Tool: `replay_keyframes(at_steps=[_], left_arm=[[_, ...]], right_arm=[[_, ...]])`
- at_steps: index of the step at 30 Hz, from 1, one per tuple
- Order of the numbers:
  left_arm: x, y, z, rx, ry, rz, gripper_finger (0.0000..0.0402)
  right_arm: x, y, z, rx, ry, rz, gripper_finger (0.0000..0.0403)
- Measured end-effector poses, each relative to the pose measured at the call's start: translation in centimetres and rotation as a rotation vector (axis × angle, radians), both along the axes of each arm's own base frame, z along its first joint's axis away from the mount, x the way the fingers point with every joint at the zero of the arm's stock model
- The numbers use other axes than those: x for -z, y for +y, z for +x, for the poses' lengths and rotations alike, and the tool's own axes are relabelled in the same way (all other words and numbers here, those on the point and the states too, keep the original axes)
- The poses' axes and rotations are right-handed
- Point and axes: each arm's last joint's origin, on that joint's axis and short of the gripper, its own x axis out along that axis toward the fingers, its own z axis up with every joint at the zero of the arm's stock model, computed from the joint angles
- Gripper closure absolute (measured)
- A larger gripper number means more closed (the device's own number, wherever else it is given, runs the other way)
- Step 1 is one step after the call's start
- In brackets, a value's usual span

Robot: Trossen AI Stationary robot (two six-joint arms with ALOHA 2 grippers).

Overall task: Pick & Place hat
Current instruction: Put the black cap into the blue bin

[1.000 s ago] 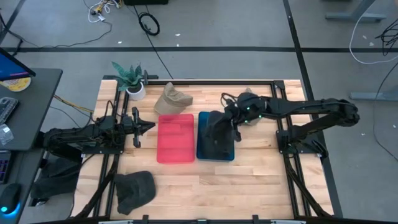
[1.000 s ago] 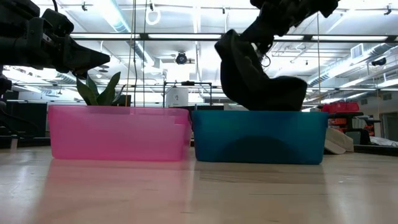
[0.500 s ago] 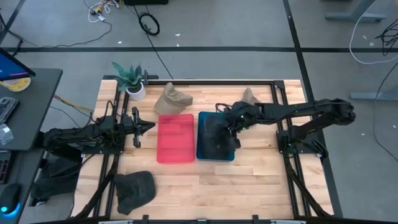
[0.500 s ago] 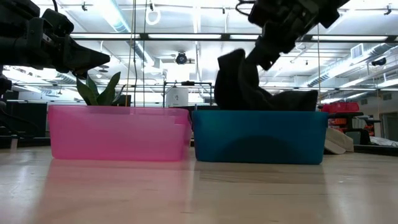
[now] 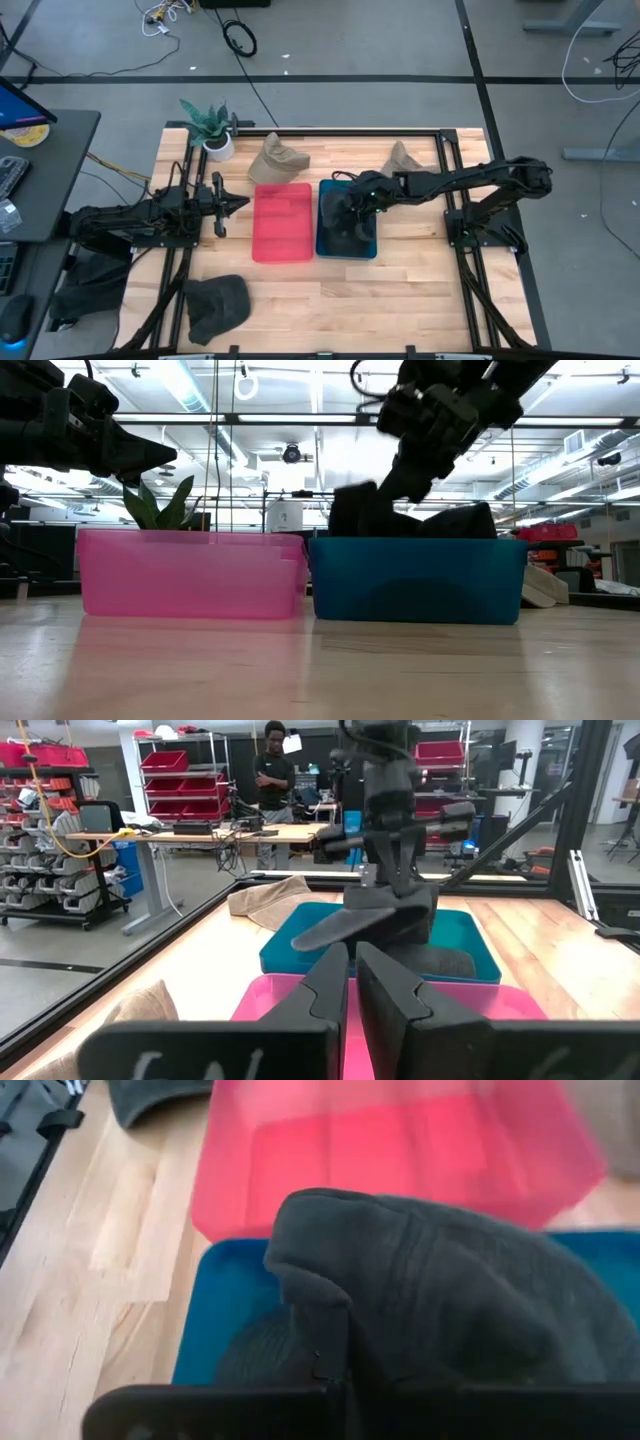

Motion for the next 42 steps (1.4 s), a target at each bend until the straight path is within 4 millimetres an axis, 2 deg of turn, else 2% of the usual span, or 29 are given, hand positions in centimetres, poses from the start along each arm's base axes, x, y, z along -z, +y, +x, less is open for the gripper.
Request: replay_keyframes(at_steps=[7, 16, 21, 28, 34, 42], left_arm=[[0.0, 0.0, 0.0, 0.0, 0.0, 0.0, 0.0374], [0.0, 0.0, 0.0, 0.0, -0.001, 0.0, 0.0374], [0.0, 0.0, 0.0, 0.0, 0.0, 0.0, 0.0374], [0.0, 0.0, 0.0, 0.0, 0.0, 0.0, 0.0374], [0.0, 0.0, 0.0, 0.0, 0.0, 0.0, 0.0374], [0.0, 0.0, 0.0, 0.0, 0.0, 0.0, 0.0374]], right_arm=[[2.3, -0.1, 0.7, 0.007, 0.088, 0.011, 0.0393], [3.2, -0.1, 1.0, -0.056, 0.101, -0.051, 0.0387], [3.2, -0.1, 1.0, -0.054, 0.108, -0.047, 0.0347], [3.2, 0.0, 0.9, -0.023, 0.113, -0.012, 0.0259], [2.4, 0.0, 0.5, -0.021, 0.107, -0.013, 0.0209], [-0.9, 0.0, -0.9, -0.008, 0.012, -0.023, 0.0193]])
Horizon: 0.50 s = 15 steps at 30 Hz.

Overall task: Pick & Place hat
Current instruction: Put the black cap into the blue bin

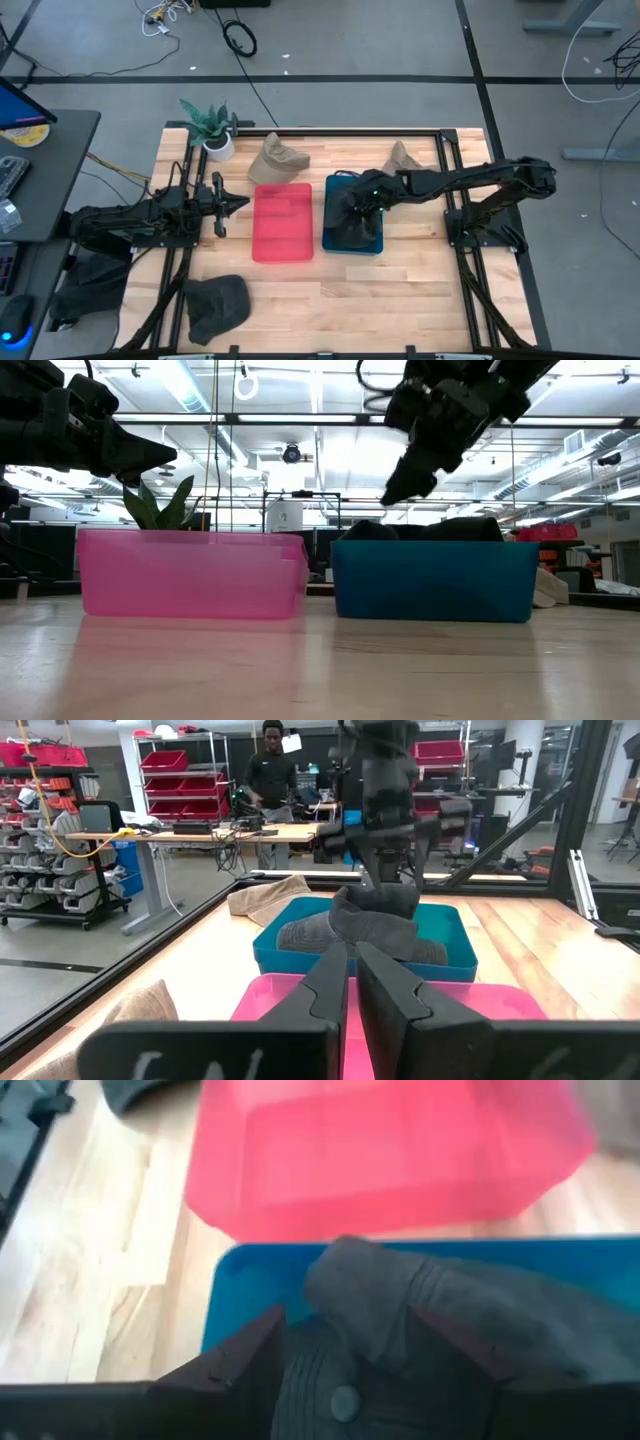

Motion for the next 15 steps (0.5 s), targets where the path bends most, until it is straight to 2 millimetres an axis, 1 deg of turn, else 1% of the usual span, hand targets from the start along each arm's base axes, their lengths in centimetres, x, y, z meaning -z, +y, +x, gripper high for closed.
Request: replay_keyframes(at_steps=[3, 6, 8, 12, 15], left_arm=[[0.0, 0.0, 0.0, 0.0, 0.0, 0.0, 0.0374], [0.0, 0.0, 0.0, 0.0, 0.0, 0.0, 0.0374], [0.0, 0.0, 0.0, 0.0, 0.0, 0.0, 0.0374], [0.0, 0.0, 0.0, 0.0, 0.0, 0.0, 0.0374], [0.0, 0.0, 0.0, 0.0, 0.0, 0.0, 0.0374]], right_arm=[[-1.1, -0.2, -0.8, 0.026, -0.02, -0.099, 0.0195], [-1.7, -0.7, -1.3, 0.157, -0.022, -0.212, 0.02], [-1.6, -1.0, -1.5, 0.234, 0.003, -0.242, 0.0204], [-0.4, -1.6, -1.2, 0.296, 0.078, -0.24, 0.0211], [1.5, -2.5, -0.6, 0.358, 0.149, -0.203, 0.0217]])
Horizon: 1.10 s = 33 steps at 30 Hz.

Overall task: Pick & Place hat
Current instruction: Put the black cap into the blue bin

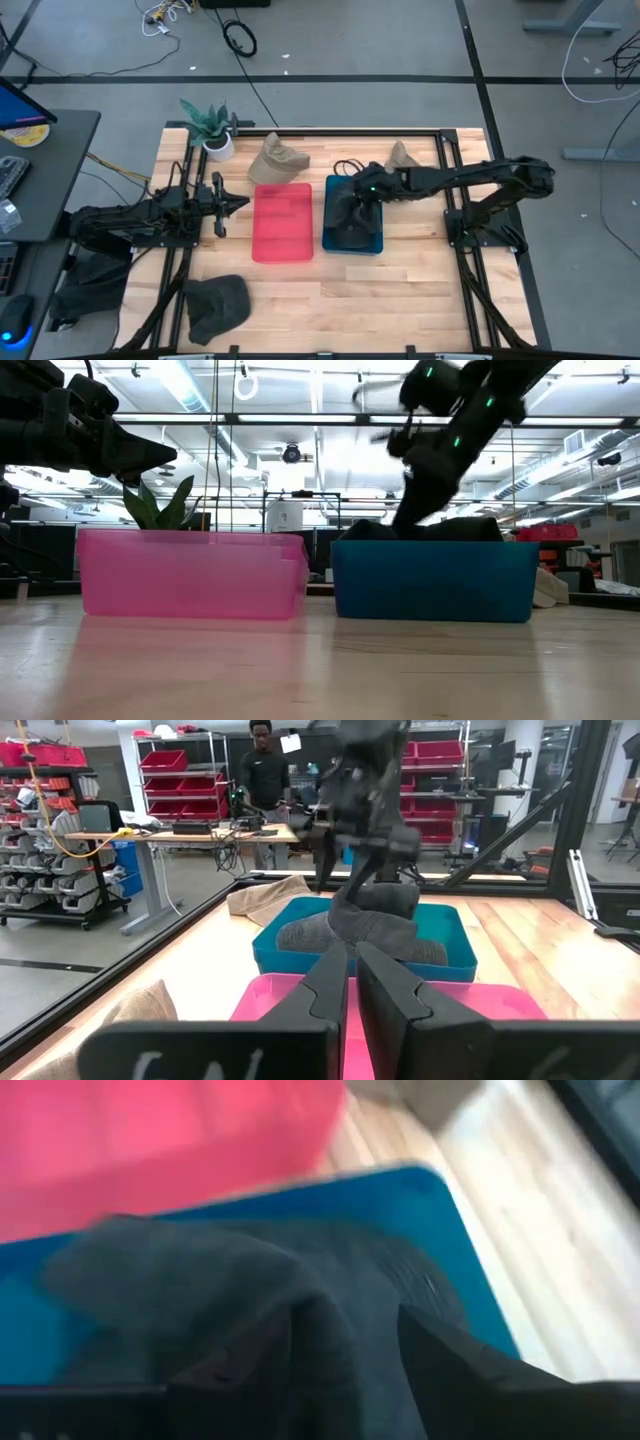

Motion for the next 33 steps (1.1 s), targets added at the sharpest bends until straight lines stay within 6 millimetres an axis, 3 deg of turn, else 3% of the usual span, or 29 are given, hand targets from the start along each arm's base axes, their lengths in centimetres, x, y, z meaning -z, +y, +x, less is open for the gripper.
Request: replay_keyframes(at_steps=[7, 12, 20, 29, 33], left_arm=[[0.0, 0.0, 0.0, 0.0, 0.0, 0.0, 0.0374], [0.0, 0.0, 0.0, 0.0, 0.0, 0.0, 0.0374], [0.0, 0.0, 0.0, 0.0, 0.0, 0.0, 0.0374], [0.0, 0.0, 0.0, 0.0, -0.001, 0.0, 0.0374], [0.0, 0.0, 0.0, 0.0, 0.0, 0.0, 0.0374]], right_arm=[[5.9, -1.5, 1.5, 0.009, 0.175, 0.242, 0.0228], [6.9, -1.9, 1.6, -0.047, 0.206, 0.262, 0.0229], [3.0, -1.7, 0.0, -0.067, 0.106, 0.255, 0.0229], [-3.2, -1.3, -1.8, -0.096, -0.156, 0.174, 0.023], [-5.0, -1.3, -2.2, -0.104, -0.261, 0.142, 0.023]])
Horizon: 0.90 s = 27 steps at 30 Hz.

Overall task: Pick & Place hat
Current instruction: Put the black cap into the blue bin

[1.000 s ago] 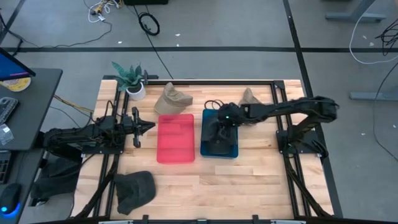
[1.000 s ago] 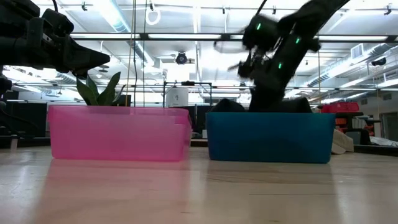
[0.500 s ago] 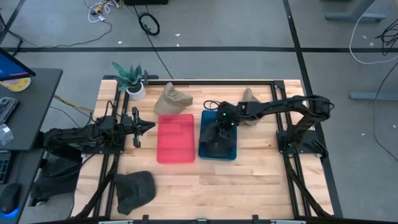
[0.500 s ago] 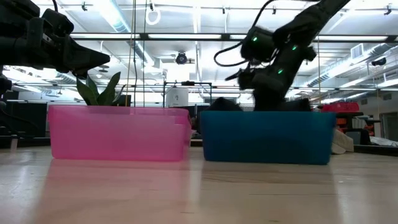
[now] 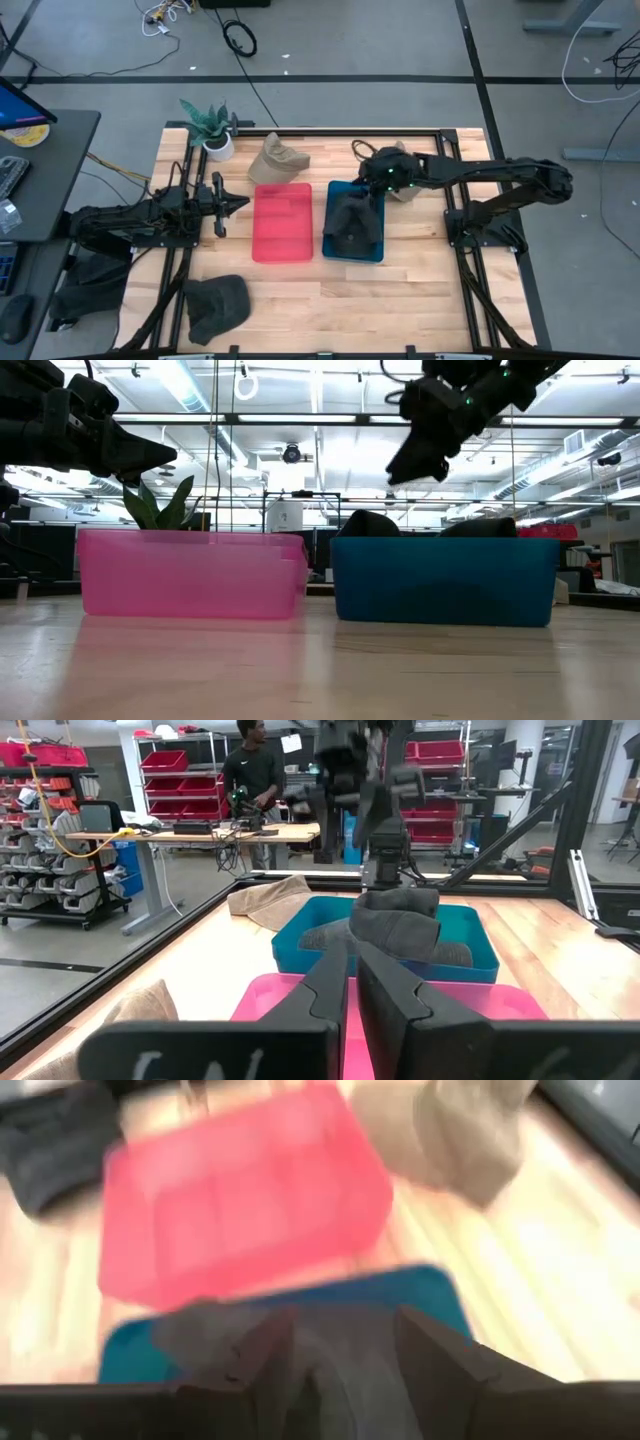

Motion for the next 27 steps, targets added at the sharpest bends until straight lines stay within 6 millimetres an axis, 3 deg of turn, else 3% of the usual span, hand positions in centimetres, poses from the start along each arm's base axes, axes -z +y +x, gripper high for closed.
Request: replay_keyframes(at_steps=[4, 8, 13, 17, 20, 27], left_arm=[[0.0, 0.0, 0.0, 0.0, 0.0, 0.0, 0.0374], [0.0, 0.0, 0.0, 0.0, 0.0, 0.0, 0.0374], [-0.1, 0.0, 0.0, 0.0, -0.005, 0.0, 0.0374], [-0.1, 0.0, 0.0, 0.001, -0.008, -0.006, 0.0374], [-0.1, 0.0, 0.0, 0.005, -0.031, -0.115, 0.0374], [-0.6, 0.0, -0.1, 0.011, -0.109, -0.236, 0.0374]], right_arm=[[-1.1, -0.1, 0.3, 0.005, -0.106, -0.019, 0.023], [-1.1, 0.1, 0.4, 0.086, -0.13, 0.087, 0.023], [0.4, 3.2, 0.0, 0.008, -0.216, -0.039, 0.023], [2.1, 5.5, -1.5, -0.043, -0.331, -0.101, 0.023], [3.3, 6.7, -3.0, -0.099, -0.408, -0.103, 0.023], [4.3, 6.8, -6.7, -0.133, -0.664, -0.188, 0.023]])
